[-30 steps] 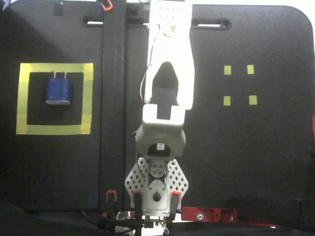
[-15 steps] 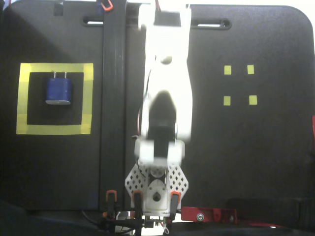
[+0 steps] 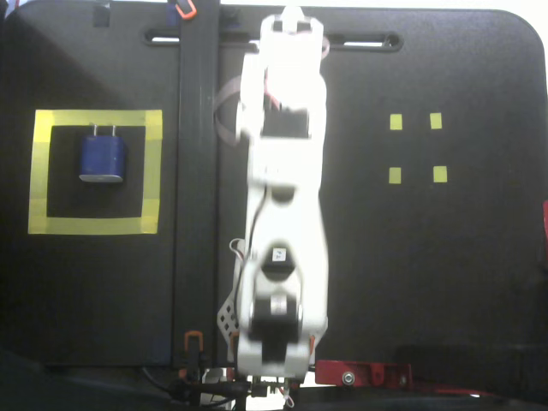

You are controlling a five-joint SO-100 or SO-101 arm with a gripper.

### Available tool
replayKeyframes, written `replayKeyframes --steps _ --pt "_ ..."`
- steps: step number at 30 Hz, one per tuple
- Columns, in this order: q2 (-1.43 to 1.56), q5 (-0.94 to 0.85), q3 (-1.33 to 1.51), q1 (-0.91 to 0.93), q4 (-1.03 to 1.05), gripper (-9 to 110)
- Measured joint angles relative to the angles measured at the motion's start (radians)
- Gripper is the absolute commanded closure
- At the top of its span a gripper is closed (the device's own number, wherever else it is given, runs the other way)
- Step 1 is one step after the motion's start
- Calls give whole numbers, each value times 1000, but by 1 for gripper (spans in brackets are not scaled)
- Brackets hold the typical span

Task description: Grasp the block and place it in the designated area.

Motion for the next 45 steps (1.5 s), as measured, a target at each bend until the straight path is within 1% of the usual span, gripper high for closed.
replayKeyframes --steps 9,13,15,22,33,45 --pt "305 -2 362 -8 -298 102" --pt "426 -2 480 -11 -327 102" --pt "482 -2 523 -26 -313 102" --pt "626 -2 614 -52 -170 102" --pt "776 -18 778 -23 -121 101" --pt "864 -25 792 -14 60 102"
